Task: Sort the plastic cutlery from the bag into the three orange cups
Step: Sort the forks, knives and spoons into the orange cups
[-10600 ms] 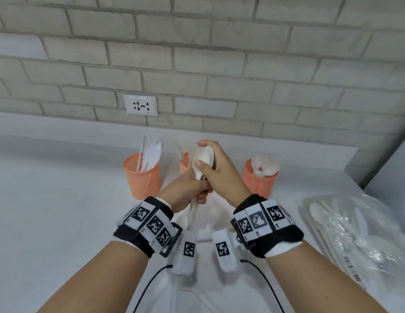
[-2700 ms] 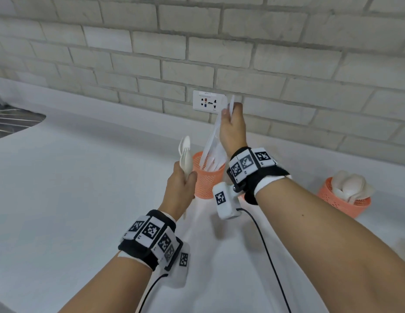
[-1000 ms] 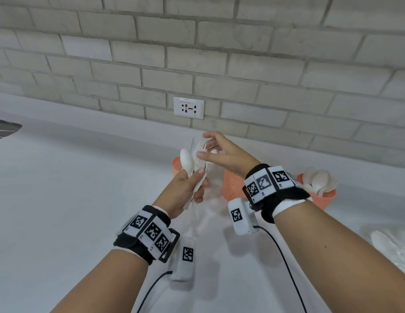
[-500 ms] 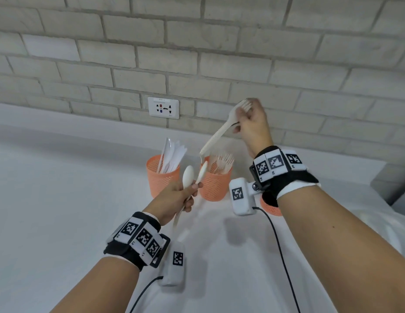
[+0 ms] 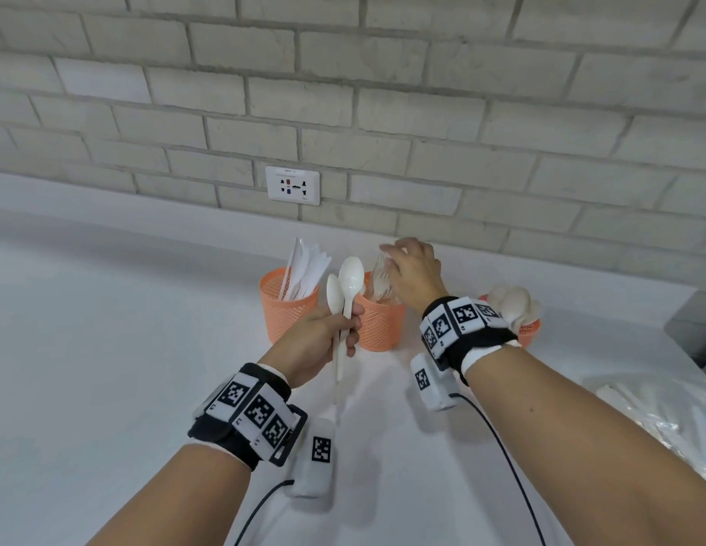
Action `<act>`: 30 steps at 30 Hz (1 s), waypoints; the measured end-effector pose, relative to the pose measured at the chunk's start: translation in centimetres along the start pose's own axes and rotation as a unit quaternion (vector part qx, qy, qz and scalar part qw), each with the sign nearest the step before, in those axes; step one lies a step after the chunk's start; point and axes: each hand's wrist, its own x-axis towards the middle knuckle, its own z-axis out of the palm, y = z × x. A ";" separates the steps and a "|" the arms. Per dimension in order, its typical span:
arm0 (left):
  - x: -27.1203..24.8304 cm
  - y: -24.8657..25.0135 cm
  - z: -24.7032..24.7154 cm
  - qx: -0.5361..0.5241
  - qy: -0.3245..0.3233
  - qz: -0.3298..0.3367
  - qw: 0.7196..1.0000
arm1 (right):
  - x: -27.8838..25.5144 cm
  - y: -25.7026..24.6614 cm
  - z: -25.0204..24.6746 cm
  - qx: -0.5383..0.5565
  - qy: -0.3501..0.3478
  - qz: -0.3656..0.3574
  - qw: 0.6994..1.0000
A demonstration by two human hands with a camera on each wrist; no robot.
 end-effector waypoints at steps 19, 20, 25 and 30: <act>4.8 -2.2 11.6 0.177 0.005 0.052 0.983 | -7.6 3.6 -11.9 0.157 0.192 0.033 0.968; 5.4 -2.6 12.2 0.192 0.016 0.058 0.980 | -7.4 4.6 -13.0 0.157 0.264 0.037 0.951; 8.4 -4.1 15.2 0.314 0.013 0.076 0.946 | -7.3 9.4 -14.2 0.112 0.366 0.114 0.917; 10.8 -5.1 17.1 0.324 0.018 0.070 0.943 | -6.9 12.0 -11.7 0.086 0.312 0.190 0.927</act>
